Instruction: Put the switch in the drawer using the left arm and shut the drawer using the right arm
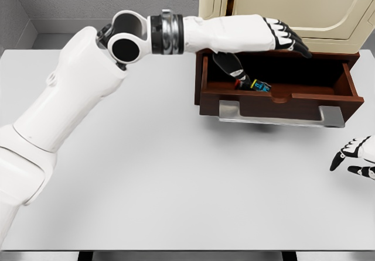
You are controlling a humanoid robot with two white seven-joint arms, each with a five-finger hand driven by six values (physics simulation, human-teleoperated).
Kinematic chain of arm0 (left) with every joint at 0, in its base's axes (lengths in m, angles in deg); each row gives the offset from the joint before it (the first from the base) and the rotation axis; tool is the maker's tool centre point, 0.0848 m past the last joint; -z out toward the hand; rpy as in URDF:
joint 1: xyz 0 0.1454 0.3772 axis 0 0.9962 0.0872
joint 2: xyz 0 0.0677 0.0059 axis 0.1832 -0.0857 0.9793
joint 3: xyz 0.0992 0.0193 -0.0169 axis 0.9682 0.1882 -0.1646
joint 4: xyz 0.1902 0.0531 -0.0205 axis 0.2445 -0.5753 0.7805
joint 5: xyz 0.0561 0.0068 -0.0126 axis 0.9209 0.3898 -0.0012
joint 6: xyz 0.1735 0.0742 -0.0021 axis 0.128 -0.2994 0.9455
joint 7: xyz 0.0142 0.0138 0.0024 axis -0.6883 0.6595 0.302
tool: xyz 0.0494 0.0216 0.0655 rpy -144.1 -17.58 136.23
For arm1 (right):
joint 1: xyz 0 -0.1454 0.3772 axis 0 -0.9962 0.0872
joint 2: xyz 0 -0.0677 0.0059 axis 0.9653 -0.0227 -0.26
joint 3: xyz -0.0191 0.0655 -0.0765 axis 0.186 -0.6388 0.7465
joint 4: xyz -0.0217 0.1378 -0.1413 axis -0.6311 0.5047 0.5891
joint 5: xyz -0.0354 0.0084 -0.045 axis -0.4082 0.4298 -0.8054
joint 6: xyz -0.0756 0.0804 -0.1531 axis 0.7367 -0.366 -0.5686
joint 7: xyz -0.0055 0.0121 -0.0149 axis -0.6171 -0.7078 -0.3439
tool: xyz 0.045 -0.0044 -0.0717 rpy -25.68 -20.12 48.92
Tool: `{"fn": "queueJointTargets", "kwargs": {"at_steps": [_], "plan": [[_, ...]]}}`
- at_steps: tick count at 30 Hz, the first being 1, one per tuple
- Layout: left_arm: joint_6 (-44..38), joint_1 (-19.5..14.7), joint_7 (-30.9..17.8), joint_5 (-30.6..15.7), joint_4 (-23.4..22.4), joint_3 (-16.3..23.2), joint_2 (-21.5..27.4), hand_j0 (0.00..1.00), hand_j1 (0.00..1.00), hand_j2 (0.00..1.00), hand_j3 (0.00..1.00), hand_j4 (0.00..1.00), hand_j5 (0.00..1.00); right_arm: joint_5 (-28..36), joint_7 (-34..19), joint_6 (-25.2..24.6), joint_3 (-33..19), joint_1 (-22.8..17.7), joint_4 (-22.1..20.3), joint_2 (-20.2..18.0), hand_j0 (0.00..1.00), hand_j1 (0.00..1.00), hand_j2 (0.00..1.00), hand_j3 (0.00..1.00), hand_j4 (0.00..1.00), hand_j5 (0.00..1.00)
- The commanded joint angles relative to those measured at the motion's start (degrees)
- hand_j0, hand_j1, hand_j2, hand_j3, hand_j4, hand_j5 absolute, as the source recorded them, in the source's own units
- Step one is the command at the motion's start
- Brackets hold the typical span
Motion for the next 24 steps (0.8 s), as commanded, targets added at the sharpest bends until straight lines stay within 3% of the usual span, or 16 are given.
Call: {"fn": "queueJointTargets", "kwargs": {"at_steps": [1,3,5,7,9,10,11,12,13,18,21,24], "plan": [[-0.19,0.0,0.04,-4.8,6.28,-0.16,3.3,1.0,1.0,1.0,1.0,1.0,1.0,0.38,0.01,-0.15,0.15,0.09,-0.02,-0.16,0.53,0.53,0.53,0.53,0.53,0.53],[-0.19,0.26,0.04,-8.23,13.75,-0.16,7.61,1.0,1.0,1.0,1.0,1.0,1.0,0.38,0.01,-0.15,2.08,1.58,-0.02,-1.31,0.53,0.53,0.53,0.53,0.53,0.53],[-0.19,2.11,0.04,-13.15,22.28,-0.34,15.6,1.0,1.0,1.0,1.0,1.0,1.0,0.38,0.01,-0.15,5.86,5.1,-0.02,-1.31,0.53,0.53,0.53,0.53,0.53,0.53],[-0.19,4.04,0.04,-14.74,23.17,-1.21,22.19,1.0,1.0,1.0,1.0,1.0,1.0,0.38,0.01,-0.15,6.92,5.8,-0.02,-1.31,0.53,0.53,0.53,0.53,0.53,0.53],[-0.19,8.52,0.04,-14.74,22.64,-3.76,29.49,1.0,1.0,1.0,1.0,1.0,1.0,0.38,0.01,-0.15,7.0,6.24,-0.02,-1.39,0.53,0.53,0.53,0.53,0.53,0.53],[-0.19,10.36,0.04,-14.65,21.16,-4.29,32.73,1.0,1.0,1.0,1.0,1.0,1.0,0.38,0.01,-0.15,7.0,6.33,-0.02,-1.39,0.53,0.53,0.53,0.53,0.53,0.53],[-0.19,12.56,0.04,-14.65,16.5,-5.17,35.56,1.0,1.0,1.0,1.0,1.0,1.0,0.38,0.01,-0.15,7.09,6.6,-0.02,-1.74,0.53,0.53,0.53,0.53,0.53,0.53],[-0.19,14.32,0.04,-14.65,10.7,-5.96,35.83,1.0,1.0,1.0,1.0,1.0,1.0,0.38,0.01,-0.15,7.09,6.6,-0.02,-1.75,0.53,0.53,0.53,0.53,0.53,0.53],[-0.19,14.68,0.04,-14.3,7.7,-5.96,34.77,1.0,1.0,1.0,1.0,1.0,1.0,0.38,0.01,-0.15,7.09,6.6,-0.11,-1.75,0.53,0.53,0.53,0.53,0.53,0.53],[-0.19,15.2,0.04,-13.16,8.58,-7.63,34.51,1.0,1.0,1.0,1.0,1.0,1.0,0.47,0.01,-0.15,7.0,7.03,-0.11,-1.66,0.53,0.53,0.53,0.53,0.53,0.53],[-0.19,18.89,0.04,-12.37,8.49,-12.37,34.6,1.0,1.0,1.0,1.0,1.0,1.0,0.73,0.01,-0.15,7.0,7.83,-0.11,-1.66,0.53,0.53,0.53,0.53,0.53,0.53],[-0.19,19.16,0.04,-10.87,8.49,-13.52,34.33,1.0,1.0,1.0,1.0,1.0,1.0,2.4,0.01,-0.15,7.0,8.35,-0.11,-1.66,0.53,0.53,0.53,0.53,0.53,0.53]]}}
